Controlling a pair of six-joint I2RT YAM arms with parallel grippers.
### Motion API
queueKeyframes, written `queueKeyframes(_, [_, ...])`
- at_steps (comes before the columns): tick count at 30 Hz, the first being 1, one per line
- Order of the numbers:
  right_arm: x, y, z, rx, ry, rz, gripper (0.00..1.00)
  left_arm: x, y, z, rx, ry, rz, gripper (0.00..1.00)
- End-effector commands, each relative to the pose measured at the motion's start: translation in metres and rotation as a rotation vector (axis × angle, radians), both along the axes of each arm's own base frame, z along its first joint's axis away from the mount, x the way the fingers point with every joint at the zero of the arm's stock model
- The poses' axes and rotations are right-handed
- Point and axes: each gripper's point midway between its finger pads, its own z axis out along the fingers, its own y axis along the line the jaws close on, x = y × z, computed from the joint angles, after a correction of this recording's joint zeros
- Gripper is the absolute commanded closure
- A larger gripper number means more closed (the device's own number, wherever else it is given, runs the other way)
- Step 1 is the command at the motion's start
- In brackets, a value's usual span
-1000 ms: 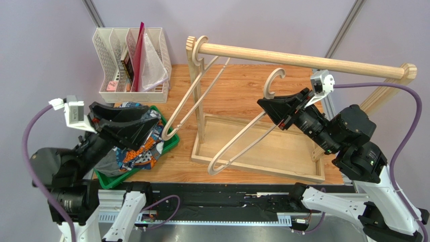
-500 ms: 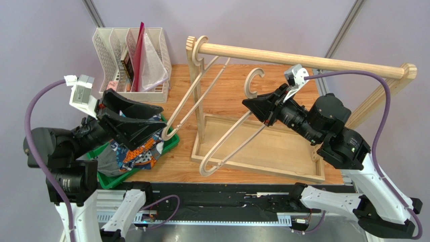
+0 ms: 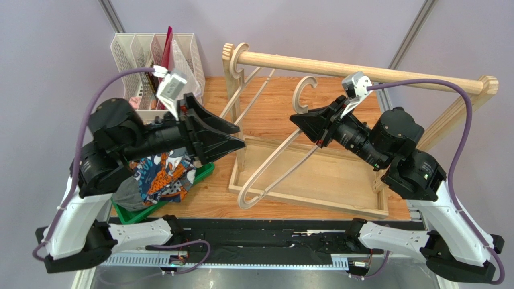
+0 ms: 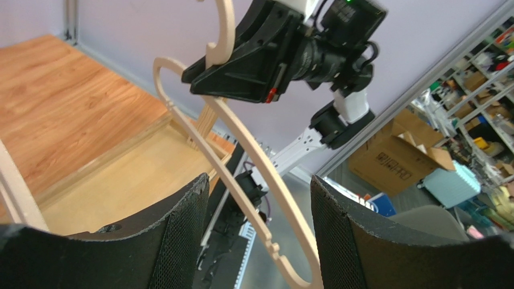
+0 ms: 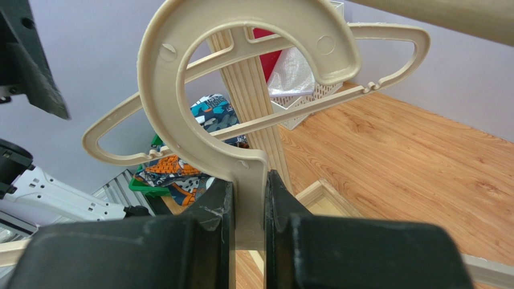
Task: Remove the shorts from the hanger
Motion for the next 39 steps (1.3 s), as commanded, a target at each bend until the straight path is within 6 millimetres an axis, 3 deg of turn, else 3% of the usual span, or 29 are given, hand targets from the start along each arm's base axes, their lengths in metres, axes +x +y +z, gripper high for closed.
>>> queueKeyframes(1, [-0.004, -0.013, 0.03, 0.053, -0.064, -0.022, 1.0, 0.009, -0.013, -0.013, 0.127, -0.084, 0.116, 0.34])
queueKeyframes(2, [-0.004, -0.014, 0.03, 0.05, -0.066, -0.027, 1.0, 0.027, -0.021, -0.023, 0.193, -0.081, 0.22, 0.34])
queueKeyframes(4, [-0.003, -0.016, 0.03, 0.043, -0.071, -0.035, 1.0, 0.026, -0.018, -0.02, 0.261, -0.125, 0.308, 0.34])
queueKeyframes(5, [-0.003, -0.016, 0.03, 0.039, -0.072, -0.039, 1.0, 0.029, -0.032, -0.028, 0.313, -0.131, 0.324, 0.34])
queueKeyframes(6, [-0.001, -0.016, 0.028, 0.034, -0.071, -0.042, 1.0, 0.026, -0.027, -0.018, 0.316, -0.142, 0.333, 0.34])
queueKeyframes(10, [0.0, -0.02, 0.026, 0.021, -0.075, -0.061, 1.0, 0.028, -0.043, -0.019, 0.374, -0.164, 0.37, 0.37])
queueKeyframes(14, [0.0, -0.022, 0.026, 0.015, -0.084, -0.065, 1.0, 0.035, -0.062, -0.038, 0.474, -0.157, 0.388, 0.4])
queueKeyframes(17, [0.0, -0.025, 0.029, 0.015, -0.092, -0.073, 1.0, 0.037, -0.065, -0.043, 0.507, -0.154, 0.396, 0.4])
queueKeyframes(24, [0.0, -0.024, 0.035, 0.016, -0.109, -0.07, 1.0, 0.018, -0.083, -0.042, 0.469, -0.144, 0.265, 0.41])
queueKeyframes(34, [-0.005, -0.019, 0.044, 0.053, -0.118, -0.036, 1.0, 0.002, -0.088, -0.04, 0.418, -0.118, 0.178, 0.37])
queueKeyframes(37, [-0.01, -0.017, 0.052, 0.083, -0.12, -0.01, 1.0, 0.002, -0.089, -0.046, 0.44, -0.114, 0.178, 0.46])
queueKeyframes(38, [-0.009, -0.014, 0.052, 0.088, -0.113, -0.003, 1.0, 0.003, -0.089, -0.045, 0.439, -0.114, 0.182, 0.62])
queueKeyframes(39, [-0.01, -0.015, 0.055, 0.093, -0.114, -0.003, 1.0, 0.005, -0.088, -0.045, 0.437, -0.113, 0.192, 0.72])
